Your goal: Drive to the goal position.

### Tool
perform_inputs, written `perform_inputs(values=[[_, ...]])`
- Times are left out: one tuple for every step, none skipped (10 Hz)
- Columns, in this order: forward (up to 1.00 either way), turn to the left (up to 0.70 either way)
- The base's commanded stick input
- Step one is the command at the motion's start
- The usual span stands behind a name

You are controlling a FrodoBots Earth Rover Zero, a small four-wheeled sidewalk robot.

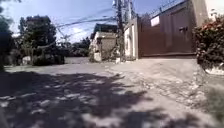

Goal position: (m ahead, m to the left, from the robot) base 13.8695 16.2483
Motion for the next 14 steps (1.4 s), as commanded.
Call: perform_inputs(values=[[1.00, 0.09], [1.00, 0.09], [1.00, 0.09], [1.00, 0.09], [1.00, 0.09], [1.00, 0.09], [1.00, 0.09], [1.00, 0.09], [1.00, 0.09], [1.00, -0.21], [1.00, -0.31], [1.00, -0.31], [1.00, -0.31], [1.00, -0.31]])
